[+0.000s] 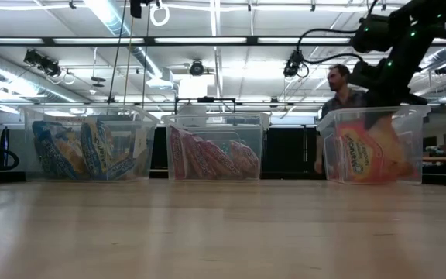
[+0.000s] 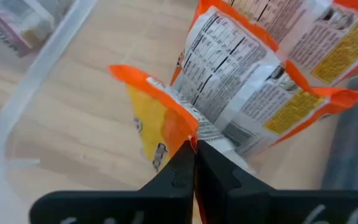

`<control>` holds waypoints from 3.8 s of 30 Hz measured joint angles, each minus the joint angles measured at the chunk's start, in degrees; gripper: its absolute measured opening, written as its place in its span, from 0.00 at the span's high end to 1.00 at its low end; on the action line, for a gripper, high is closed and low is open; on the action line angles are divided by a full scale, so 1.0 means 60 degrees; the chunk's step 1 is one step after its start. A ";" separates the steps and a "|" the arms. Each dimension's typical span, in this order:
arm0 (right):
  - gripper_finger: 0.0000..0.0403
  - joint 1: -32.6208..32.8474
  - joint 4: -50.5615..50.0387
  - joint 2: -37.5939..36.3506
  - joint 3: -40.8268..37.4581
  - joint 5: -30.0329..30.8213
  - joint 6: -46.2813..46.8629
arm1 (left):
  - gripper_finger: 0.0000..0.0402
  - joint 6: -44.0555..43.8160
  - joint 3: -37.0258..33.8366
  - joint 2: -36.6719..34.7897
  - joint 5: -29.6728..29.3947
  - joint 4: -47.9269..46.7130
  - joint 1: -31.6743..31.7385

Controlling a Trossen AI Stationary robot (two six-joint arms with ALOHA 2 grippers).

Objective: Sort Maruchan noodles
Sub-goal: Put the right orange noodle pack into the right transparent bin, then return to Home Position

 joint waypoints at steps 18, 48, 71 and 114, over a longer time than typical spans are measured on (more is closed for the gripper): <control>0.68 0.0395 0.0296 -0.0874 0.1195 0.0598 0.0707 | 0.37 0.0409 -0.0011 -0.0630 0.1530 -0.1343 0.0084; 0.86 0.9583 0.9285 -0.2962 -0.0511 -0.2187 -0.0385 | 0.97 0.2212 -0.3759 -0.6295 0.2711 -0.1706 -0.0696; 0.84 0.7149 0.6223 -0.4739 -0.1541 -0.2622 -0.3701 | 0.97 0.4417 -0.3757 -0.7492 0.2190 -0.3936 -0.0694; 0.84 0.6643 0.9558 -0.8160 -0.6328 -0.2258 -0.4712 | 0.97 0.3961 -0.7635 -0.9340 0.2987 -0.1626 -0.0692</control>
